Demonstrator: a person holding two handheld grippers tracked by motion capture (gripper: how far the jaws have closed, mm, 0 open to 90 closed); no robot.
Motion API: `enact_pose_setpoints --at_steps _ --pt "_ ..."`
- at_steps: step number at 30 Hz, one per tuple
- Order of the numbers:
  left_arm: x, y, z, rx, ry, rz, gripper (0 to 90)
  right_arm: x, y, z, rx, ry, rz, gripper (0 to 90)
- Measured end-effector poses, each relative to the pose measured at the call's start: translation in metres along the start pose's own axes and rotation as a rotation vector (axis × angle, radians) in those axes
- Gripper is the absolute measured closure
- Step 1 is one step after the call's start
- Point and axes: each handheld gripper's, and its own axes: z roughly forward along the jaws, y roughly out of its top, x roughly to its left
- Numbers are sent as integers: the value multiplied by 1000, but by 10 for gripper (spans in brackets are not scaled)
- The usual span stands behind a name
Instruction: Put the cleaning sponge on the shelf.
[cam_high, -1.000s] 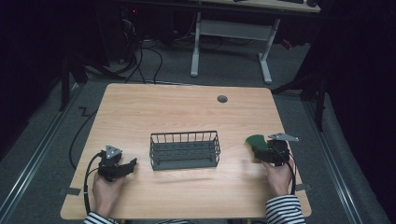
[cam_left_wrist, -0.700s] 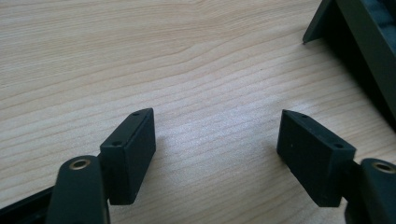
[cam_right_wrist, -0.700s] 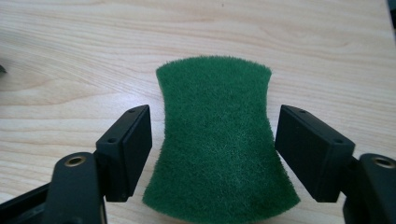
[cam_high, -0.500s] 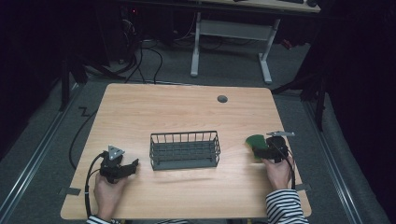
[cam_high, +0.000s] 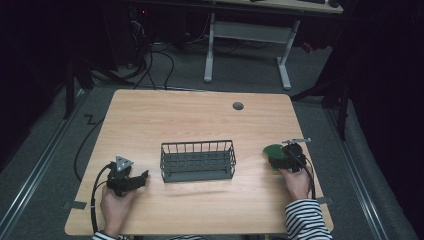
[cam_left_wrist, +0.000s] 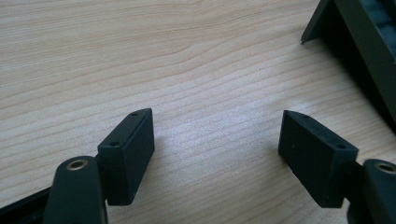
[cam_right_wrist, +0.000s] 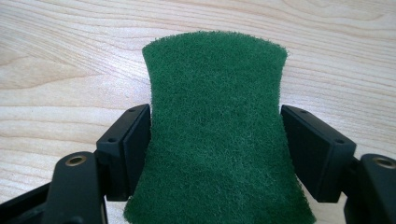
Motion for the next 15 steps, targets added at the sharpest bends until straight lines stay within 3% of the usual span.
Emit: enact_pose_setpoints --at_steps 11,15 --pt "0 0 0 -1 -1 -1 274 0 3 -2 28 3 -1 292" --pt "0 0 0 -1 -2 -1 274 -1 3 -6 15 14 5 296"
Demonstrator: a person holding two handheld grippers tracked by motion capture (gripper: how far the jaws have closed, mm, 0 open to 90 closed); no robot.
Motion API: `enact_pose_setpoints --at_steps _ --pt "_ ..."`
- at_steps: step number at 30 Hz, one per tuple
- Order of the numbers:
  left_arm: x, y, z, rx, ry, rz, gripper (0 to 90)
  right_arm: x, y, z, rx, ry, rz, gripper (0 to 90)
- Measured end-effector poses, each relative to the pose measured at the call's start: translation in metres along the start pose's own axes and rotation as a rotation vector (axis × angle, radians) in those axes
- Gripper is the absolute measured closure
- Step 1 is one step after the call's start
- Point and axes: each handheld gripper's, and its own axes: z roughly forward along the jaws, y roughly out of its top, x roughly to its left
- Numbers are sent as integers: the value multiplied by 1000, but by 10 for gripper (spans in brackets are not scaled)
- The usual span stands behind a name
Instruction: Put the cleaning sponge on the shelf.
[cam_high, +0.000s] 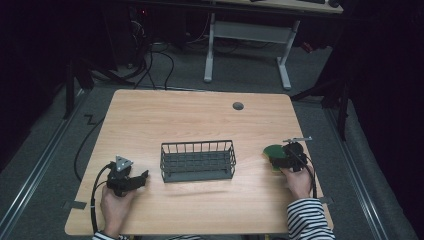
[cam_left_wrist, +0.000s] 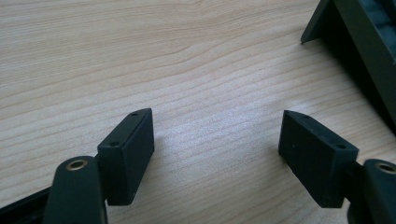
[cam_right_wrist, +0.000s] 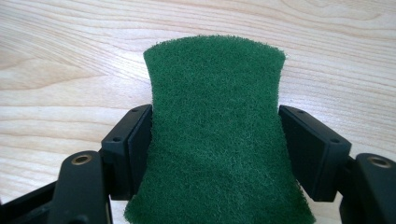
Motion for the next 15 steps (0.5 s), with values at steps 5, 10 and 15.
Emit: enact_pose_setpoints --at_steps 5,10,15 --pt "0 0 0 0 0 1 274 3 0 -4 3 10 -15 298" --pt "0 0 0 0 0 1 273 5 0 -9 -12 26 -24 301" --pt "0 0 0 0 0 1 274 9 0 -14 -21 42 -39 302"
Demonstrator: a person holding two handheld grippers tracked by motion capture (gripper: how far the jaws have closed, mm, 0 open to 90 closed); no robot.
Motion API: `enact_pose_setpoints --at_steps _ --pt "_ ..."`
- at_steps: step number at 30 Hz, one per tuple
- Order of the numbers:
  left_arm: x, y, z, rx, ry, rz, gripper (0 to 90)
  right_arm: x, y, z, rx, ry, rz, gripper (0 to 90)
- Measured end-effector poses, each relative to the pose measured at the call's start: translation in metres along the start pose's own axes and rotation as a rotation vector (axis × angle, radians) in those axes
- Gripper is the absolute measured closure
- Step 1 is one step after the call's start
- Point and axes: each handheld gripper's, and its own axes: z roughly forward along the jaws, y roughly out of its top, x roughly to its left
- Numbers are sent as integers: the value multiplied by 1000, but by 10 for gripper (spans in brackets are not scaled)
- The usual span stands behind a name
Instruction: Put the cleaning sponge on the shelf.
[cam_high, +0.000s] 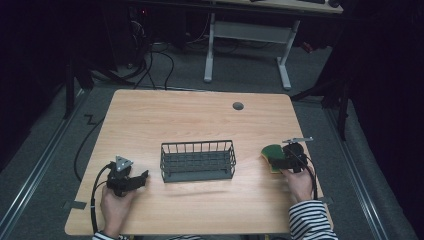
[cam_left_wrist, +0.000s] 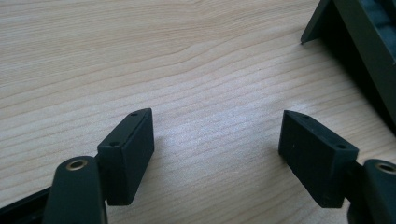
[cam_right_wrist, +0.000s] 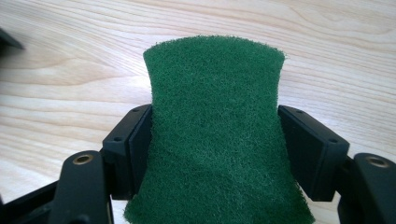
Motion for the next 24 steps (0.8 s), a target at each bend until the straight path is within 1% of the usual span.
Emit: enact_pose_setpoints --at_steps 2,5,7,10,13,15,17,18,21,24 --pt "0 0 0 0 0 0 274 2 1 -2 -3 3 -16 302" --pt "0 0 0 0 0 -1 274 5 2 -6 -23 25 -20 302" --pt "0 0 0 2 1 2 274 7 4 -10 -28 31 -27 302" --pt "0 0 0 -1 1 0 274 11 5 -15 -44 58 -37 302" --pt "0 0 0 -1 1 0 274 15 7 -19 -52 65 -49 302" --pt "0 0 0 0 0 0 274 18 10 -25 -72 78 -61 302" --pt "0 0 0 0 0 0 274 20 13 -29 -83 93 -60 302" --pt "0 0 0 0 0 0 274 20 13 -29 -83 93 -60 302" --pt "0 0 0 0 0 0 274 26 17 -37 -102 106 -83 302" --pt "0 0 0 2 1 2 274 29 20 -40 -112 120 -89 302"
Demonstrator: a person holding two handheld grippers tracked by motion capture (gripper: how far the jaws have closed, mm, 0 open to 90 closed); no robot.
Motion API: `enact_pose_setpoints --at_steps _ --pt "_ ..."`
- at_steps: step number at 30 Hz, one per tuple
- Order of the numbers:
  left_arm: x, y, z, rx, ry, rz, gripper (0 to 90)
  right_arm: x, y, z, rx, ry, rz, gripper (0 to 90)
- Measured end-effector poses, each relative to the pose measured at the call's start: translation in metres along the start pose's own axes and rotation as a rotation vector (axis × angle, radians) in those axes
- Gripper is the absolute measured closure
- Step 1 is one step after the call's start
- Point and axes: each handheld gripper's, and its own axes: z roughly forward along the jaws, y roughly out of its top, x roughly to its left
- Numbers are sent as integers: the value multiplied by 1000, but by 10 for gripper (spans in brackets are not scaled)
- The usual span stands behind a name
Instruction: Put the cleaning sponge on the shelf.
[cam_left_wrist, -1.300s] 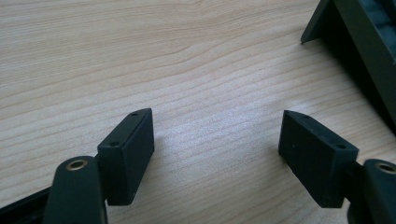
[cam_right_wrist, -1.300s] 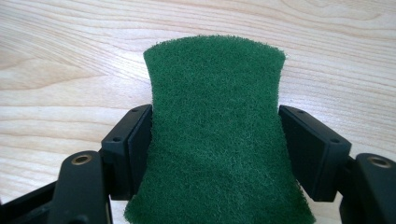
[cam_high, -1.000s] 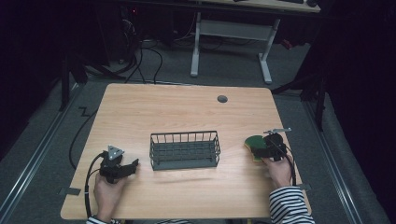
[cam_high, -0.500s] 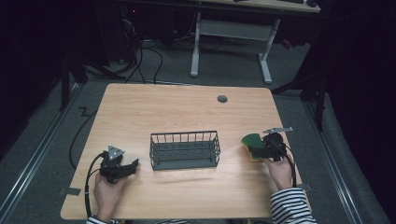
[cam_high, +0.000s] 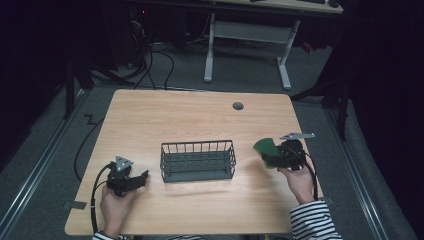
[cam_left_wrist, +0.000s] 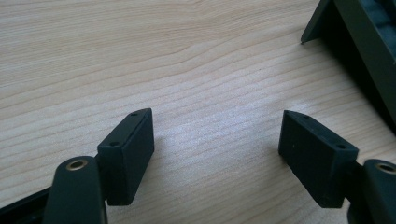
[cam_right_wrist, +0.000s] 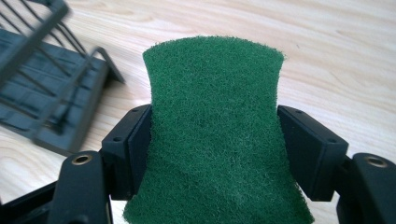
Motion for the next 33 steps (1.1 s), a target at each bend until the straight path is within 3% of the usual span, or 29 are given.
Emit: enact_pose_setpoints --at_steps 8,16,21,33 --pt "0 0 0 0 1 1 274 17 18 -14 -49 45 -43 303" --pt "0 0 0 0 0 0 274 39 39 -24 -84 73 -126 303" --pt "0 0 0 0 2 2 273 47 48 -28 -90 103 -135 302" --pt "0 0 0 1 1 1 274 77 70 -29 -87 168 -217 302"
